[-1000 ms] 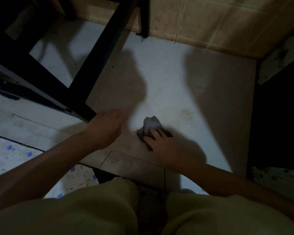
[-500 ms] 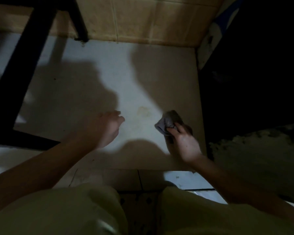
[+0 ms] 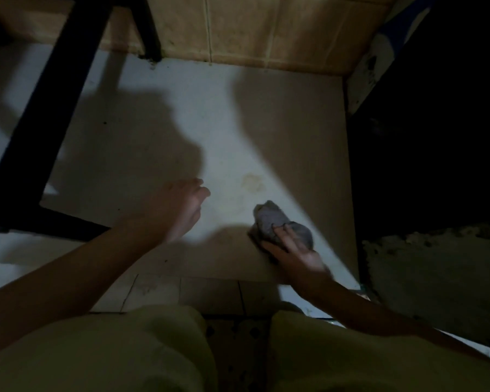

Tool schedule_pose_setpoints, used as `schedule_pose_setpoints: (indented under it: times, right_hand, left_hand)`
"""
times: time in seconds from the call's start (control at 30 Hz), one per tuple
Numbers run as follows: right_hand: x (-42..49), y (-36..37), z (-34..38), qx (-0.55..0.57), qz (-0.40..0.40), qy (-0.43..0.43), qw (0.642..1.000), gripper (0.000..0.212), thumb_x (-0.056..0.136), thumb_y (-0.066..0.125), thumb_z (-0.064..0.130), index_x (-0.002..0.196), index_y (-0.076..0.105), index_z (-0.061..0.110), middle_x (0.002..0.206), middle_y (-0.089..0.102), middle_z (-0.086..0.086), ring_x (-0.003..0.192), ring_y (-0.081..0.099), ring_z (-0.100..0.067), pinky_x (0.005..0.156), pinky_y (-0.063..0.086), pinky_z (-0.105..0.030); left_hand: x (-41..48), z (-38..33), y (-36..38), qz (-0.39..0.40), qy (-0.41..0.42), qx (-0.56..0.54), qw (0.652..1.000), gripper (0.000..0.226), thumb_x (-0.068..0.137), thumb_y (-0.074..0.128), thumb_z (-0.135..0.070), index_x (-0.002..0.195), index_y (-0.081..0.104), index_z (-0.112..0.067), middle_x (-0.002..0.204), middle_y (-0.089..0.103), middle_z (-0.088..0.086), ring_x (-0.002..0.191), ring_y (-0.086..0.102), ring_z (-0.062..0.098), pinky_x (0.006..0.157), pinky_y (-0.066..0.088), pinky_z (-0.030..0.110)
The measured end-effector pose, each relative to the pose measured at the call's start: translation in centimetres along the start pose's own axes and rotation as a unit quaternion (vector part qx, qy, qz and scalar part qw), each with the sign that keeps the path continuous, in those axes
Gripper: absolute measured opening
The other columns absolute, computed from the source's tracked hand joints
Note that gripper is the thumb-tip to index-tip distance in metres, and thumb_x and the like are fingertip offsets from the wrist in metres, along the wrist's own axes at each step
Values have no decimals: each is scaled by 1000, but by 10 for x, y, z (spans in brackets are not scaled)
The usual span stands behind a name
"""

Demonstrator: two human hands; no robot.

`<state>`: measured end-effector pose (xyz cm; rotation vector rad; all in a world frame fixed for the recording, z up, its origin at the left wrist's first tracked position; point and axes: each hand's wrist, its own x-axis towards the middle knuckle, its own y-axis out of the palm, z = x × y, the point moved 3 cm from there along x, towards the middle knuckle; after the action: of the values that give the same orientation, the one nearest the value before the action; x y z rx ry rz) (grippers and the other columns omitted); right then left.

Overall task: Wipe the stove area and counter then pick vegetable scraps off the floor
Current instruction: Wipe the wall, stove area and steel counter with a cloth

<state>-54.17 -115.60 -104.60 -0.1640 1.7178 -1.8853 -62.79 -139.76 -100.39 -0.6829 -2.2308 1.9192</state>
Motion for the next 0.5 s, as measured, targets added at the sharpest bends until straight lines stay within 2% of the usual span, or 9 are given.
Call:
schedule_pose_setpoints:
  times: [0.03, 0.1, 0.17, 0.23, 0.3, 0.37, 0.4, 0.43, 0.5]
  right_hand:
    - [9, 0, 10, -2, -7, -22, 1000, 45, 90, 44, 11, 129, 57, 30, 146, 42, -17, 131, 43, -37, 86, 55, -40]
    - [27, -2, 35, -34, -19, -95, 995, 44, 82, 38, 16, 109, 71, 31, 124, 63, -12, 110, 63, -32, 71, 60, -34]
    - [37, 3, 57, -77, -17, -161, 984, 43, 82, 38, 18, 104, 72, 31, 118, 68, -8, 104, 66, -30, 68, 60, -36]
    - [42, 7, 67, -79, -26, -186, 979, 43, 83, 37, 19, 105, 71, 32, 118, 68, -7, 106, 66, -29, 68, 60, -35]
    - [49, 4, 66, -54, -45, -184, 980, 40, 84, 38, 20, 104, 72, 29, 120, 67, -8, 108, 65, -30, 69, 60, -36]
    - [61, 6, 55, -15, -28, -169, 985, 37, 91, 41, 21, 121, 63, 26, 139, 51, -12, 126, 50, -33, 89, 54, -44]
    - [67, 8, 43, 5, 1, -146, 989, 39, 95, 42, 23, 133, 52, 26, 150, 36, -12, 136, 37, -34, 99, 46, -48]
    - [73, 7, 29, 33, 14, -106, 994, 41, 98, 41, 25, 139, 44, 26, 155, 26, -9, 140, 27, -33, 102, 40, -49]
    - [79, -3, -6, 85, -48, -20, 995, 40, 97, 44, 25, 137, 44, 28, 154, 27, -8, 140, 28, -31, 101, 41, -44]
  left_hand:
    - [-2, 2, -1, -2, 1, -2, 1000, 32, 90, 52, -14, 122, 57, -15, 133, 52, 7, 113, 56, 26, 92, 44, 37]
    - [-4, 4, -3, -4, 5, -10, 1000, 31, 91, 52, -16, 121, 57, -15, 129, 55, 7, 110, 57, 26, 91, 46, 37]
    - [-4, 6, -5, -8, 4, -15, 1000, 31, 91, 52, -16, 122, 56, -15, 129, 55, 8, 110, 57, 27, 91, 46, 38]
    - [-3, 6, -5, -1, -6, -15, 1000, 34, 92, 51, -15, 127, 53, -15, 134, 52, 8, 115, 54, 26, 95, 43, 38]
    - [-2, 7, -4, 9, -13, -13, 1000, 36, 93, 49, -16, 129, 51, -16, 137, 49, 8, 119, 51, 26, 98, 42, 38]
    - [-1, 7, -4, 8, -11, -14, 1000, 34, 93, 49, -18, 128, 51, -16, 136, 50, 8, 118, 51, 26, 98, 43, 38]
    - [0, 6, -4, 3, -6, -14, 1000, 33, 93, 50, -18, 125, 53, -16, 134, 51, 8, 117, 52, 26, 97, 43, 38]
    - [1, 4, -3, -1, 0, -13, 1000, 31, 92, 50, -18, 123, 54, -16, 133, 52, 8, 116, 53, 26, 95, 44, 37]
    - [4, 1, -3, -7, 7, -6, 1000, 29, 91, 51, -16, 120, 57, -16, 133, 52, 8, 115, 55, 26, 94, 44, 36]
